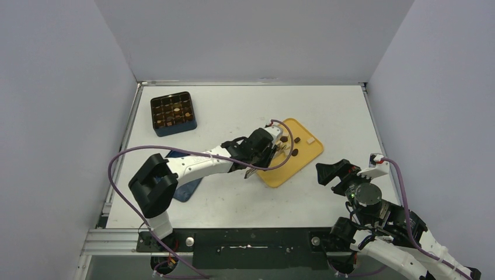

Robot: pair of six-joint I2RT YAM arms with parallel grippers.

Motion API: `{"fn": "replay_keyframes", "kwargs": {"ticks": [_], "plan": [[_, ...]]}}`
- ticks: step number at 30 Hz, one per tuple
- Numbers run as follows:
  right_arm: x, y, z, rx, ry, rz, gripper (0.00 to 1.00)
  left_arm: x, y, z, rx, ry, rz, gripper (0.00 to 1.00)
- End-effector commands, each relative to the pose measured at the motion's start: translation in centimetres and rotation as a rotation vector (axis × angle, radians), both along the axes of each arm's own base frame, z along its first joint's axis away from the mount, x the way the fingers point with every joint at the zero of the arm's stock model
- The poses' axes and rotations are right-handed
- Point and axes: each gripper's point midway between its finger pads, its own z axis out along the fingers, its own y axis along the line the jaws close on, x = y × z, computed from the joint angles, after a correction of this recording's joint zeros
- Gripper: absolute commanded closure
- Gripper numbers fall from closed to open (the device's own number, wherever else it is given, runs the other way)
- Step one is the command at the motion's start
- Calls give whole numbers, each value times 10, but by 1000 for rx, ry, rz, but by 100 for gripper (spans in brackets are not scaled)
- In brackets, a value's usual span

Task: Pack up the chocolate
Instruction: Pick up the fake chocolate from the plate.

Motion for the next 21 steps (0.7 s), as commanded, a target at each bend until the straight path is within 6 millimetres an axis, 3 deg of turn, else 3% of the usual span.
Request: {"fn": "replay_keyframes", "kwargs": {"ticks": [1,7,14,21], "plan": [[4,1,5,8,-14,-15,0,13,-18,15,-55,-53,-6,65],[4,0,5,10,-16,-20,0,11,-20,7,-29,-48,-12,66],[4,1,4,6,-15,-19,0,4,-19,16,-6,-64,-25,66],[4,0,5,10,-16,-21,0,-7,-22,12,40,-61,-52,66]]}}
